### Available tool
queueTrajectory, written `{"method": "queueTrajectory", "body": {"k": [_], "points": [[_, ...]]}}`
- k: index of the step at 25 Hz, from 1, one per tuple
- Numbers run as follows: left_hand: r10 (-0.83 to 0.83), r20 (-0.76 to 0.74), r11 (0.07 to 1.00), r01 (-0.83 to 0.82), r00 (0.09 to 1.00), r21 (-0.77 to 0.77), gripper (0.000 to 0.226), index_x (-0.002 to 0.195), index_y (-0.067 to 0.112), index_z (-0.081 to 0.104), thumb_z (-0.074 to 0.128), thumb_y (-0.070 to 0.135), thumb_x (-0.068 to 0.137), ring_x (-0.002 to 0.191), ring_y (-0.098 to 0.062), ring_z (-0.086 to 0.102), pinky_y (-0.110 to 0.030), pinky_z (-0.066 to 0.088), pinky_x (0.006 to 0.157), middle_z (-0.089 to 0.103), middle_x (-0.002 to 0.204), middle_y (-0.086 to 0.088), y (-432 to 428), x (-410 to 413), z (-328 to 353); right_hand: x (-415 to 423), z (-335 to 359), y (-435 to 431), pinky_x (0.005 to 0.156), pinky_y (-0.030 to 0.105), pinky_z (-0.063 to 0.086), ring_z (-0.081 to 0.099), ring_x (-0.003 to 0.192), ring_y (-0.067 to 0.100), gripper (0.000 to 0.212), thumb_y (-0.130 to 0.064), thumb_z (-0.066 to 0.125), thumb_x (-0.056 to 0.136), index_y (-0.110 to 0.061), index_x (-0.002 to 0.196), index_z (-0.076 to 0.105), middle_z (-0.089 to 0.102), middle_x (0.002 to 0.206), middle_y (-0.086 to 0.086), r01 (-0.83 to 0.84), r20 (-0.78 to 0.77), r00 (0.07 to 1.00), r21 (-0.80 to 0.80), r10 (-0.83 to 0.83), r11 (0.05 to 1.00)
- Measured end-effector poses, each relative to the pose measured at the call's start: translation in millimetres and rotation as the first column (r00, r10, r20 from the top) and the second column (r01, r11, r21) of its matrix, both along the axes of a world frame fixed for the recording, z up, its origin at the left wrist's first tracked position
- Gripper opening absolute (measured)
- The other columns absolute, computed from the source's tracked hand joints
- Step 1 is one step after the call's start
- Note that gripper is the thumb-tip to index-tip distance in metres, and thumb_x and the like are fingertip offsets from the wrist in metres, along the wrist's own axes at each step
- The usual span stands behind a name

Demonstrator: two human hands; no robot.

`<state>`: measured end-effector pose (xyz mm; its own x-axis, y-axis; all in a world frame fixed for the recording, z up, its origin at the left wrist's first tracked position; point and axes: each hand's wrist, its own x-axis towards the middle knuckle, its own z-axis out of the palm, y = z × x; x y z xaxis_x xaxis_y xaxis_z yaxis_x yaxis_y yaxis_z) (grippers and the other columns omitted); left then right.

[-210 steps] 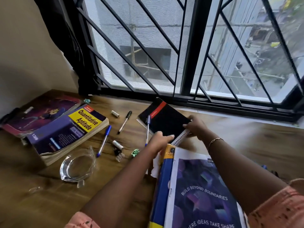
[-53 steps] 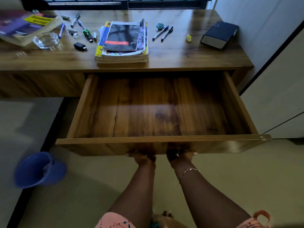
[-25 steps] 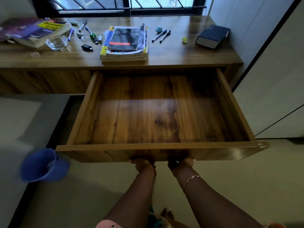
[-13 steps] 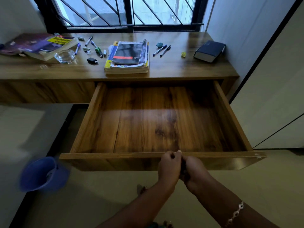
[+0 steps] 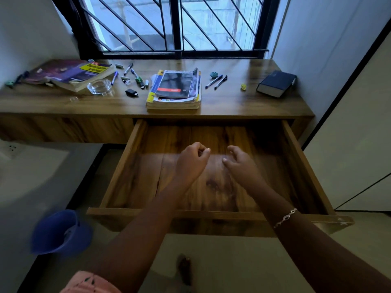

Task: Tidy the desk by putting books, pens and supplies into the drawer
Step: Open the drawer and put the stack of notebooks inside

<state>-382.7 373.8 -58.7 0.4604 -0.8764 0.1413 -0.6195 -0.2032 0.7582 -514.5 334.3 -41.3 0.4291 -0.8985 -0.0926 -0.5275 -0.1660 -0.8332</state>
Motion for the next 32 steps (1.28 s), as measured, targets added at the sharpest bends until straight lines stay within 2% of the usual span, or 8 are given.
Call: {"method": "queueTrajectory", "body": {"k": [6, 12, 16, 21, 24, 26, 30, 32], "points": [[0.096, -0.052, 0.995, -0.094, 0.994, 0.046, 0.019, 0.103, 0.01, 0.058, 0.049, 0.025, 0.095, 0.069, -0.003, 0.05, -0.017, 0.042, 0.06, 0.052, 0.078, 0.006, -22, 63, -4, 36, -5, -56, 0.095, 0.037, 0.047, 0.051, 0.119, 0.024, 0.043, -0.023, 0.051, 0.093, -0.01, 0.134, 0.043, 0.05, 0.133, 0.011, -0.028, -0.025, 0.999, -0.052, 0.026, 0.998], [0.299, -0.017, 0.951, -0.296, 0.954, 0.094, 0.025, 0.102, 0.007, 0.059, 0.049, 0.029, 0.094, 0.088, -0.018, 0.057, -0.027, 0.044, 0.066, 0.06, 0.101, -0.008, -71, 156, 15, 105, 11, -137, 0.07, 0.024, 0.044, 0.052, 0.08, 0.012, 0.022, -0.021, 0.057, 0.09, -0.012, 0.11, 0.053, 0.053, 0.085, 0.0, 0.016, 0.147, 0.988, 0.195, -0.045, 0.981], [0.462, -0.085, 0.885, -0.454, 0.883, 0.1, 0.028, 0.103, 0.005, 0.059, 0.053, 0.03, 0.091, 0.101, -0.031, 0.057, -0.035, 0.045, 0.083, 0.061, 0.111, -0.016, -107, 219, 21, 151, 16, -186, 0.078, 0.034, 0.05, 0.048, 0.076, 0.018, 0.015, -0.018, 0.058, 0.09, -0.007, 0.099, 0.055, 0.048, 0.08, 0.007, 0.059, 0.216, 0.966, 0.341, -0.139, 0.938], [0.503, -0.317, 0.864, -0.465, 0.804, 0.19, 0.024, 0.086, 0.007, 0.053, 0.057, 0.031, 0.089, 0.093, -0.026, 0.055, -0.035, 0.045, 0.081, 0.057, 0.095, -0.014, -149, 274, 15, 205, 0, -240, 0.066, 0.034, 0.049, 0.036, 0.058, 0.014, 0.036, -0.018, 0.06, 0.088, -0.001, 0.119, 0.051, 0.037, 0.067, 0.005, 0.135, 0.236, 0.932, 0.477, -0.275, 0.868], [0.485, -0.44, 0.874, -0.432, 0.756, 0.222, 0.038, 0.095, -0.001, 0.059, 0.058, 0.036, 0.088, 0.101, -0.031, 0.059, -0.033, 0.041, 0.072, 0.063, 0.103, -0.021, -169, 285, 3, 221, -10, -254, 0.049, 0.025, 0.033, 0.041, 0.054, 0.015, 0.022, -0.023, 0.062, 0.087, -0.008, 0.1, 0.052, 0.042, 0.067, 0.007, 0.151, 0.244, 0.914, 0.535, -0.323, 0.831], [0.508, -0.425, 0.861, -0.433, 0.749, 0.266, 0.054, 0.11, -0.005, 0.058, 0.058, 0.043, 0.086, 0.107, -0.035, 0.058, -0.036, 0.047, 0.079, 0.062, 0.115, -0.023, -181, 296, -3, 233, -12, -262, 0.05, 0.023, 0.039, 0.05, 0.058, 0.018, 0.023, -0.025, 0.063, 0.086, -0.009, 0.1, 0.055, 0.052, 0.072, 0.009, 0.147, 0.256, 0.901, 0.577, -0.349, 0.803], [0.497, -0.522, 0.868, -0.388, 0.693, 0.31, 0.073, 0.127, 0.001, 0.048, 0.062, 0.054, 0.079, 0.113, -0.033, 0.055, -0.04, 0.047, 0.095, 0.055, 0.128, -0.015, -200, 312, -4, 248, -14, -281, 0.052, 0.026, 0.047, 0.055, 0.065, 0.02, 0.046, -0.04, 0.066, 0.081, -0.012, 0.115, 0.055, 0.058, 0.089, 0.009, 0.161, 0.207, 0.907, 0.632, -0.366, 0.758], [0.45, -0.614, 0.893, -0.345, 0.649, 0.289, 0.077, 0.133, 0.001, 0.043, 0.065, 0.051, 0.08, 0.116, -0.029, 0.051, -0.034, 0.044, 0.094, 0.05, 0.134, -0.014, -206, 315, -1, 251, -12, -289, 0.05, 0.025, 0.049, 0.056, 0.068, 0.02, 0.058, -0.048, 0.069, 0.076, -0.015, 0.121, 0.053, 0.057, 0.105, 0.01, 0.112, 0.21, 0.918, 0.675, -0.335, 0.729]]}}
